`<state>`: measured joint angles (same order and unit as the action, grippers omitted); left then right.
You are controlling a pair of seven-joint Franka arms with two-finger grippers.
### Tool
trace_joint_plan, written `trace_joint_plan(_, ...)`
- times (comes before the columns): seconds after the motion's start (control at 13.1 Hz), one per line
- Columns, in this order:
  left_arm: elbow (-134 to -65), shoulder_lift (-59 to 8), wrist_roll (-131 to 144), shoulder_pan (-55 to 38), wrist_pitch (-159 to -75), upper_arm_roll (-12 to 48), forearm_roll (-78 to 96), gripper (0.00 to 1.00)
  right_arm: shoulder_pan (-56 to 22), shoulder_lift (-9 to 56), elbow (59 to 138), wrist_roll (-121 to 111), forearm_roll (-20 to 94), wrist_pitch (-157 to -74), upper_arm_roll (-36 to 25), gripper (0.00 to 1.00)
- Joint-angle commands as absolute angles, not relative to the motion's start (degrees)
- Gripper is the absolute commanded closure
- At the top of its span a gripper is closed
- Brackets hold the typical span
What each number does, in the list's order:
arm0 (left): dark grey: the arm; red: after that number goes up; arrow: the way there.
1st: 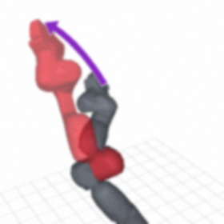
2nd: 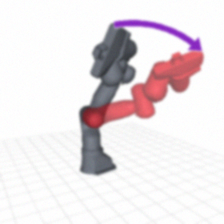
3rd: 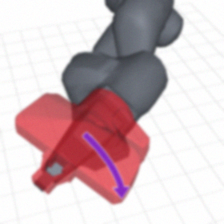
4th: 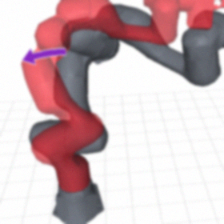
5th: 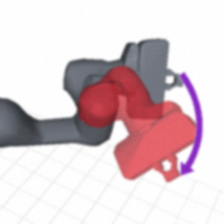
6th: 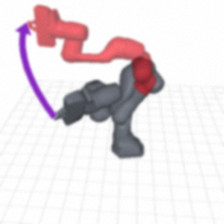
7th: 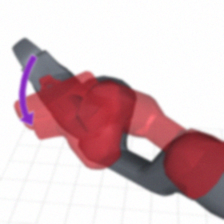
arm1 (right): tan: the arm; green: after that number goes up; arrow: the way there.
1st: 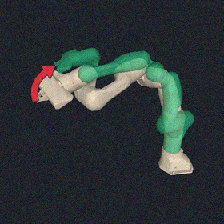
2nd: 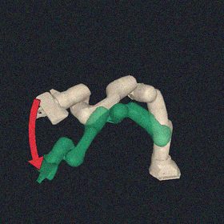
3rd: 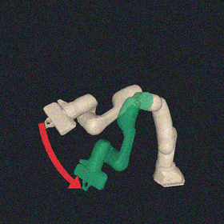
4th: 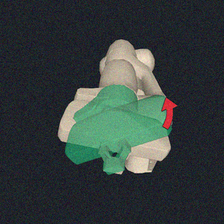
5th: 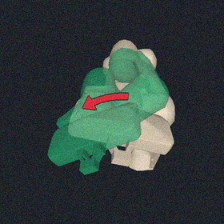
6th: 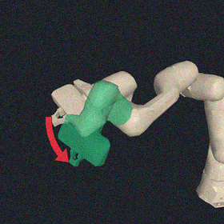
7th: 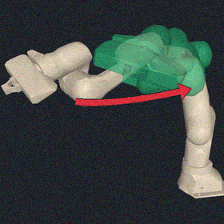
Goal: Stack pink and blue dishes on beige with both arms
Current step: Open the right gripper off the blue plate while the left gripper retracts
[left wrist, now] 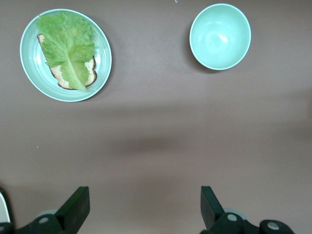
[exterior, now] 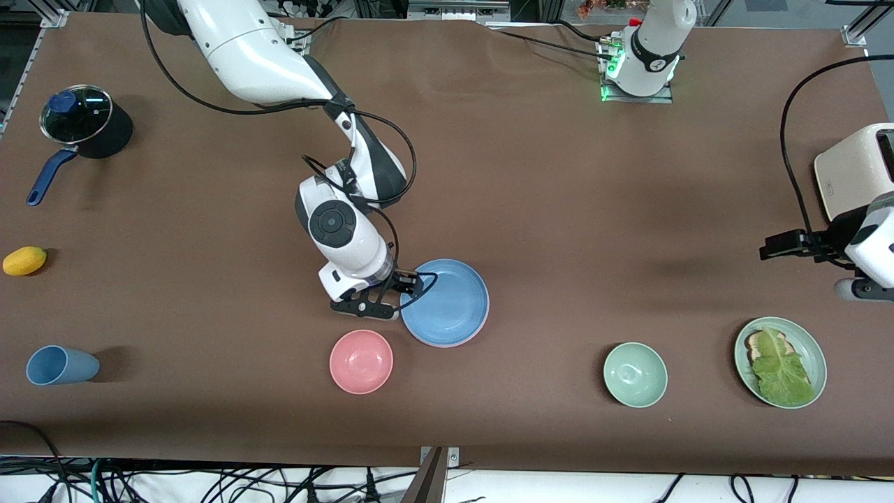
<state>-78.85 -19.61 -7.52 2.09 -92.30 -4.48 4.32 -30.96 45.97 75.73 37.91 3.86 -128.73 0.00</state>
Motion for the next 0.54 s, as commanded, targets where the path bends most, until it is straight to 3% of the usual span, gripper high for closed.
trace_joint_plan(0.0, -83.8, -14.3, -8.0, 2.1, -92.2, -3.9, 2.2, 0.0, -29.9, 41.2, 76.0, 33.9, 1.2, -123.0, -1.7, 0.0)
trace_joint_plan(0.46, -85.4, -11.7, -8.1, 1.8, -86.0, -3.6, 3.1, 0.0, -28.9, 25.4, 79.1, 14.6, 2.1, -101.5, -10.0, 0.0)
